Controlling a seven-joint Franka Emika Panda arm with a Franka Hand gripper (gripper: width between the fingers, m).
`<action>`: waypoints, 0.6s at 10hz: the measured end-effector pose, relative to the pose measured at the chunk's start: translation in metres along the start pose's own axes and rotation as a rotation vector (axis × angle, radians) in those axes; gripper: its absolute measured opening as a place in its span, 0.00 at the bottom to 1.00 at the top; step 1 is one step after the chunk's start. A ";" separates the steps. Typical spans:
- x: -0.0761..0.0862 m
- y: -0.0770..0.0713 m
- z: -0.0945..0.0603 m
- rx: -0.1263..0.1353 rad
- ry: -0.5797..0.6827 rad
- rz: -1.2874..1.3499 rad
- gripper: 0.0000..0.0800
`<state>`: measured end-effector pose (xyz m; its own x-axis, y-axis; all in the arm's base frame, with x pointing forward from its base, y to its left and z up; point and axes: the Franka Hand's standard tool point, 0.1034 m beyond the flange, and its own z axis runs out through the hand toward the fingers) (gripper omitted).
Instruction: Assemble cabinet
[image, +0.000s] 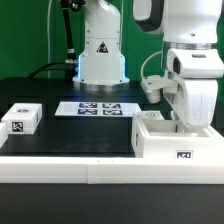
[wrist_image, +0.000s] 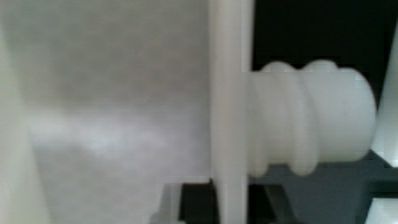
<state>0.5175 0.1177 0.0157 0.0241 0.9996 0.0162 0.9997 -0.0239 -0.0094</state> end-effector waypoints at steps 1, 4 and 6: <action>0.000 0.000 0.000 0.000 0.000 0.000 0.18; -0.001 0.000 0.000 0.000 0.000 0.001 0.58; -0.001 0.000 0.000 0.000 0.000 0.002 0.91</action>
Offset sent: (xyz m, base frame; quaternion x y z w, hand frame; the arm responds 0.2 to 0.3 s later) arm 0.0000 0.0000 0.0000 0.0000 0.0000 0.0000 1.0000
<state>0.5176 0.1164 0.0156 0.0264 0.9995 0.0160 0.9996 -0.0263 -0.0097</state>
